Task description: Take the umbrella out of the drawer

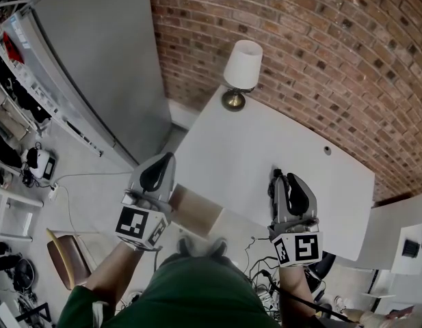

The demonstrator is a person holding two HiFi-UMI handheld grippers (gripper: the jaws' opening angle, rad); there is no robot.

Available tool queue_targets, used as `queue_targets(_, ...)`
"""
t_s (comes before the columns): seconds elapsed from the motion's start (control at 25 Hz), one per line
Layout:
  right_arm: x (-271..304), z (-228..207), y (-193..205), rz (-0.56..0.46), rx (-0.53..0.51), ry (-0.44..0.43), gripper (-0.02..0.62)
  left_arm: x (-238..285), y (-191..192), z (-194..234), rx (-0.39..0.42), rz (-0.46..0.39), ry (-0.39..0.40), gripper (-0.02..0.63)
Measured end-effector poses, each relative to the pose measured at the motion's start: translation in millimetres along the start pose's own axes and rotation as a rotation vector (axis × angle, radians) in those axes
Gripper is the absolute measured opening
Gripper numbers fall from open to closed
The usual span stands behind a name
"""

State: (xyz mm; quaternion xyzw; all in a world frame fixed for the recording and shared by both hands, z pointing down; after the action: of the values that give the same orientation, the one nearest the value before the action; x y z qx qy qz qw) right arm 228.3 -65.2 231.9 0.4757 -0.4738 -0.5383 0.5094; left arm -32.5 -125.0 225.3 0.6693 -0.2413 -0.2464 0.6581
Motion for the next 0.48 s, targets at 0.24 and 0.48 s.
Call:
queue_targets(0.24, 1.8, -3.3, 0.6, 0.000, -0.001, -0.001, 0.071, 4.2, -0.1, -0.4, 0.002, 0.003, 0.000, 0.000)
queue_targets(0.48, 2.4, -6.5, 3.2, 0.002, -0.002, -0.002, 0.071, 8.0, 1.6, -2.1, 0.003, 0.003, 0.000, 0.000)
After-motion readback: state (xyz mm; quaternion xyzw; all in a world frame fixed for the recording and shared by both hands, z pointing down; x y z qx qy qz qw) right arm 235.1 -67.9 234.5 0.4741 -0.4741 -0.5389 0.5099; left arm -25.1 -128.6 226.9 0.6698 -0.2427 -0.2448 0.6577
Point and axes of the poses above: the fingertips, and each gripper's own axes: x forward along the fingers, z to its left, y out of its underside, the point moved 3 cm from there along -x, backward along the fingers, and after that the axes turned 15 degrees about y, right-handed, at the moved point
